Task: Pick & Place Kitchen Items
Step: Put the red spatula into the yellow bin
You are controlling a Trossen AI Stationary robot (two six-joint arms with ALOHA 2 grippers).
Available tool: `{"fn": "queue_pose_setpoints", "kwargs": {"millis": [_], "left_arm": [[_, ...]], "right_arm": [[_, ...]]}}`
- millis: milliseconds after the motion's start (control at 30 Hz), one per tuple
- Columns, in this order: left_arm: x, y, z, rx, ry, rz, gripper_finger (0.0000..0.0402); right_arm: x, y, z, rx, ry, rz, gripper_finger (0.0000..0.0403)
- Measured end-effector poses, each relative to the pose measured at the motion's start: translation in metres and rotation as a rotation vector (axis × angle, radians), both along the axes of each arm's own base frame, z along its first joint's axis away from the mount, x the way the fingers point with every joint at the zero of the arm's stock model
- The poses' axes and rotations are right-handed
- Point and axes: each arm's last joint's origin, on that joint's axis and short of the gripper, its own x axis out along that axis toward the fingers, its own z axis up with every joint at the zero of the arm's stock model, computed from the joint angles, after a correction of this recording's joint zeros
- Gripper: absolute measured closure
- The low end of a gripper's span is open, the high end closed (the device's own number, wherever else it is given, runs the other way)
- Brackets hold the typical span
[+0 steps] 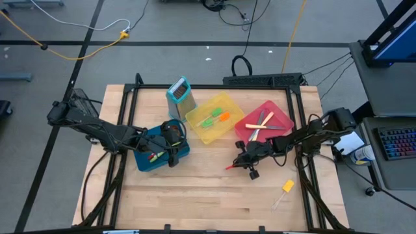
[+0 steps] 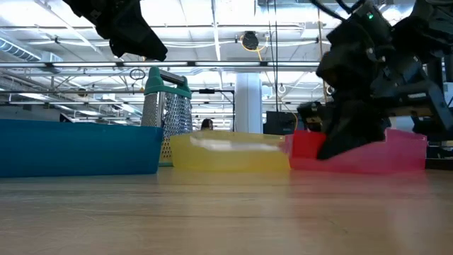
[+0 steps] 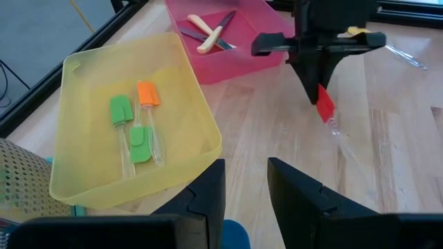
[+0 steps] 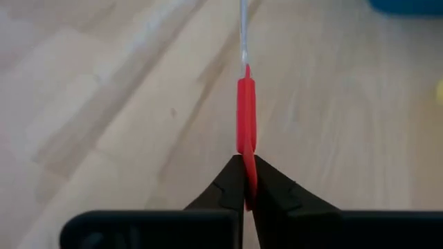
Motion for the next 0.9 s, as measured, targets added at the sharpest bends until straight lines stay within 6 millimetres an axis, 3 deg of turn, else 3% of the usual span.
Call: {"fn": "queue_pose_setpoints", "kwargs": {"millis": [133, 300, 433, 633, 800, 900], "left_arm": [[0.0, 0.0, 0.0, 0.003, 0.0, -0.002, 0.0289], [0.0, 0.0, 0.0, 0.006, 0.001, -0.002, 0.0289], [0.0, 0.0, 0.0, 0.006, 0.001, -0.002, 0.0289], [0.0, 0.0, 0.0, 0.006, 0.001, -0.002, 0.0289], [0.0, 0.0, 0.0, 0.006, 0.001, -0.002, 0.0289], [0.0, 0.0, 0.0, 0.017, 0.004, -0.009, 0.0289]], "right_arm": [[0.005, 0.0, 0.017, -0.074, -0.036, 0.002, 0.0399], [0.014, -0.005, 0.048, -0.353, -0.003, -0.034, 0.04], [0.027, -0.021, 0.077, -0.542, 0.005, -0.131, 0.0398], [0.039, -0.059, 0.101, -0.665, -0.024, -0.209, 0.0394], [0.031, -0.105, 0.097, -0.687, 0.083, -0.313, 0.0396], [0.02, -0.129, 0.09, -0.584, 0.153, -0.288, 0.0395]]}}
